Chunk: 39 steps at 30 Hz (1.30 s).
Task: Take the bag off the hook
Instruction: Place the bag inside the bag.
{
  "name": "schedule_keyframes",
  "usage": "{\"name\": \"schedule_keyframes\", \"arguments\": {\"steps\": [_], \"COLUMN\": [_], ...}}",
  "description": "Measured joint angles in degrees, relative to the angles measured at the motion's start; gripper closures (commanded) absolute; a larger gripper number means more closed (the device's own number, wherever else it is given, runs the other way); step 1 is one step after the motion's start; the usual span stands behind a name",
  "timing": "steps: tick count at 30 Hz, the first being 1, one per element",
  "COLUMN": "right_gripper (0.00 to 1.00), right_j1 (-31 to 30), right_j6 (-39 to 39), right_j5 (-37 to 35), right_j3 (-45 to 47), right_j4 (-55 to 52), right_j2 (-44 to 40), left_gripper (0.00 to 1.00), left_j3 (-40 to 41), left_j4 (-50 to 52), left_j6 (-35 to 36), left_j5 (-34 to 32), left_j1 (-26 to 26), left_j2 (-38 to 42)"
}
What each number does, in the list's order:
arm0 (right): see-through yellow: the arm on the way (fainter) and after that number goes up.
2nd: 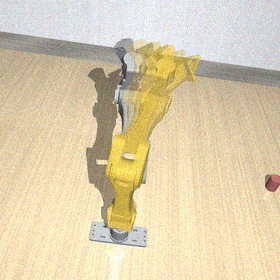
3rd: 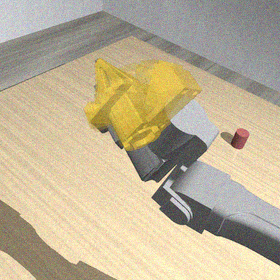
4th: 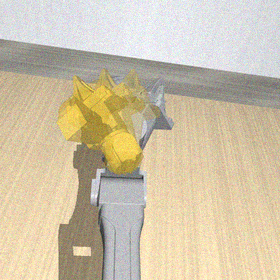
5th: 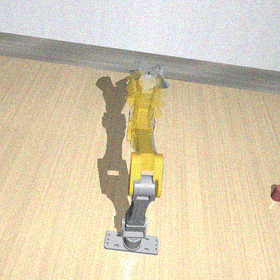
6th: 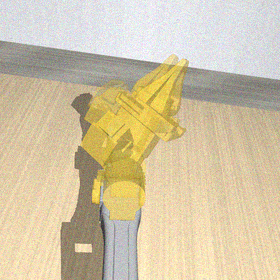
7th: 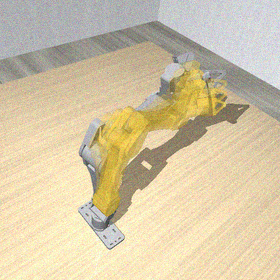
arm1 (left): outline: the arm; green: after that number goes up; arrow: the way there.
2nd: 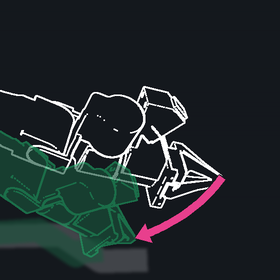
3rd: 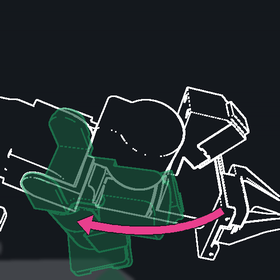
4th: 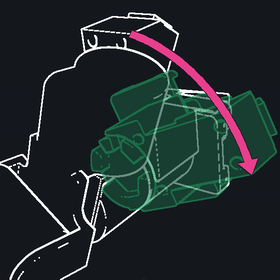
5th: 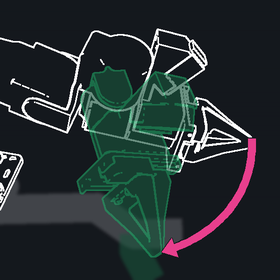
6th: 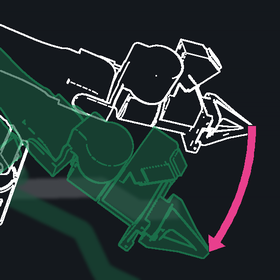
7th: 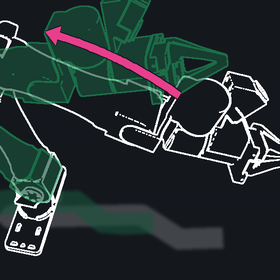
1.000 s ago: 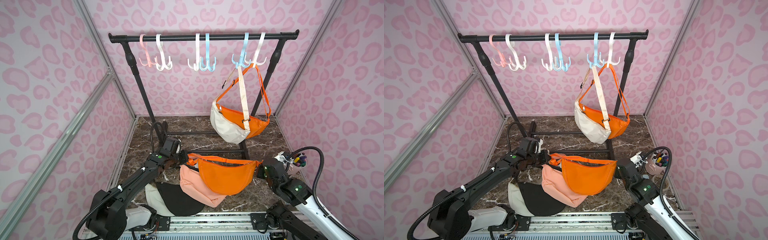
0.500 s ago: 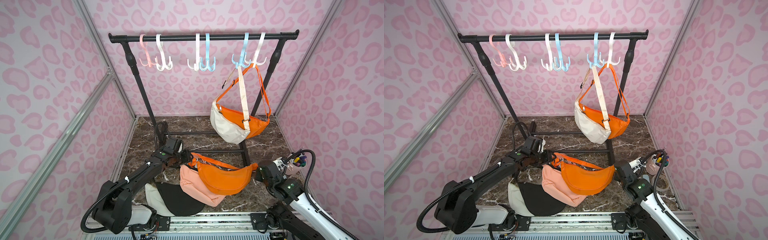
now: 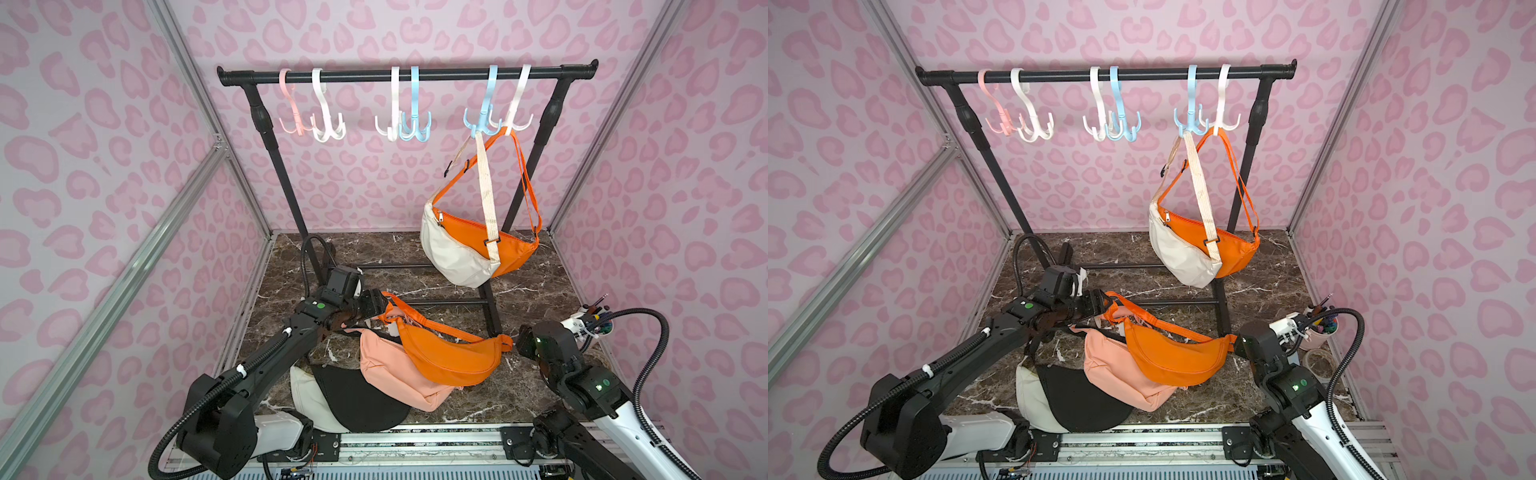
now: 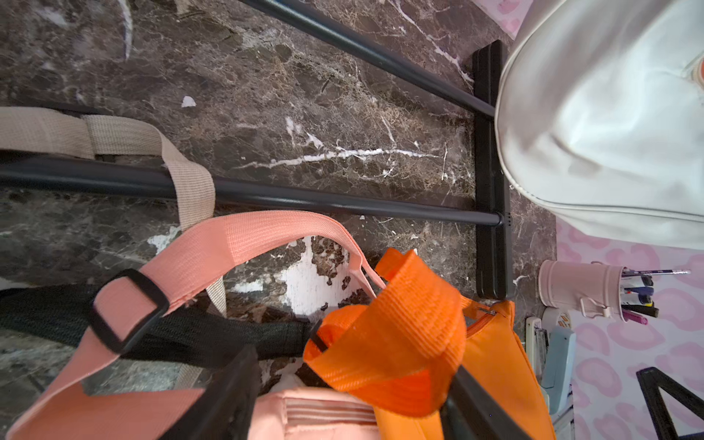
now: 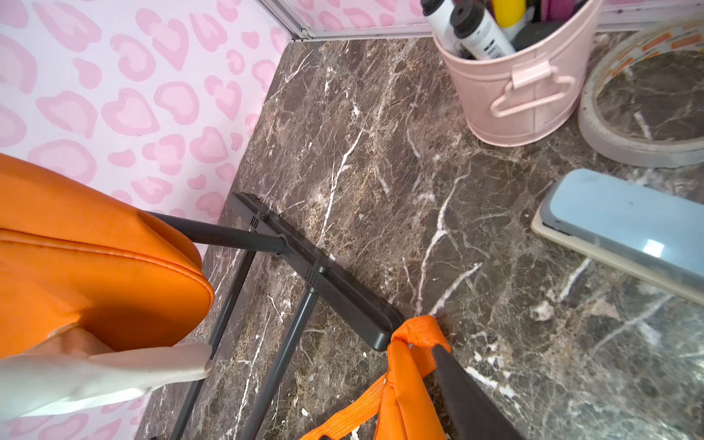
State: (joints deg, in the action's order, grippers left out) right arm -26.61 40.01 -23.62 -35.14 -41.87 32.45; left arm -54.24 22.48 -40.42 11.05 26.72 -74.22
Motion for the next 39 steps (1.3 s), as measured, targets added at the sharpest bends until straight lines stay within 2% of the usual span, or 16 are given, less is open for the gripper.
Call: {"name": "schedule_keyframes", "arguments": {"steps": [1,5,6,13,18,22,24,27,28,29,30,36,37,38,39], "right_gripper": [0.40,0.40,0.40,0.40,0.40,0.40,0.41,0.43,0.44,0.45,0.46,0.46,0.46,0.46,0.46], "right_j1": [0.0,0.0,0.0,0.0,0.0,0.0,0.0,0.0,0.0,0.0,0.0,-3.7,-4.7,-5.8,-6.7], "right_j6": [0.0,0.0,0.0,-0.6,-0.8,-1.2,-1.2,-1.3,-1.4,-1.6,-1.6,-1.6,-1.6,-1.6,-1.6], "right_j5": [0.0,0.3,0.6,1.6,1.7,2.2,2.3,3.4,4.3,5.2,6.1,9.3,9.2,9.0,8.9], "right_j3": [0.0,-0.3,-0.5,-3.3,-5.2,-6.1,-6.4,-7.0,-7.1,-7.3,-7.6,-9.7,-9.7,-9.7,-9.8], "right_j4": [0.0,0.2,0.3,0.4,0.4,0.4,0.4,0.7,1.2,1.9,2.3,6.1,6.5,7.1,7.8], "right_j2": [-0.1,0.0,0.2,0.9,0.8,1.1,1.3,2.0,2.5,3.3,4.3,10.9,11.6,12.2,12.9], "left_gripper": [0.16,0.13,0.02,0.02,0.00,0.04,0.11,0.32,0.54,0.90,0.96,0.96,0.86,0.52,0.35], "left_j3": [0.0,-0.2,-0.4,-0.5,4.2,8.2,9.3,9.6,9.1,8.3,7.4,3.5,3.5,3.5,3.5], "left_j4": [0.2,0.6,0.7,1.0,-0.3,-1.6,-2.0,-3.1,-2.6,-2.2,-1.8,-1.4,-1.4,-1.4,-1.6], "left_j6": [-0.1,-0.3,-0.6,-5.7,-10.3,-13.9,-15.3,-16.0,-15.8,-15.1,-14.3,-10.5,-10.3,-10.3,-10.1], "left_j5": [0.0,0.5,1.2,10.3,17.1,21.8,23.5,25.9,26.3,26.6,26.8,29.7,30.7,31.7,32.7], "left_j1": [0.0,0.0,-0.2,-0.6,-0.8,-1.5,-2.1,-3.9,-4.7,-5.3,-5.9,-7.6,-7.7,-7.8,-7.8], "left_j2": [0.3,1.6,1.7,2.7,3.9,4.7,5.4,6.0,6.0,5.9,5.7,4.2,4.0,3.8,3.7]}}
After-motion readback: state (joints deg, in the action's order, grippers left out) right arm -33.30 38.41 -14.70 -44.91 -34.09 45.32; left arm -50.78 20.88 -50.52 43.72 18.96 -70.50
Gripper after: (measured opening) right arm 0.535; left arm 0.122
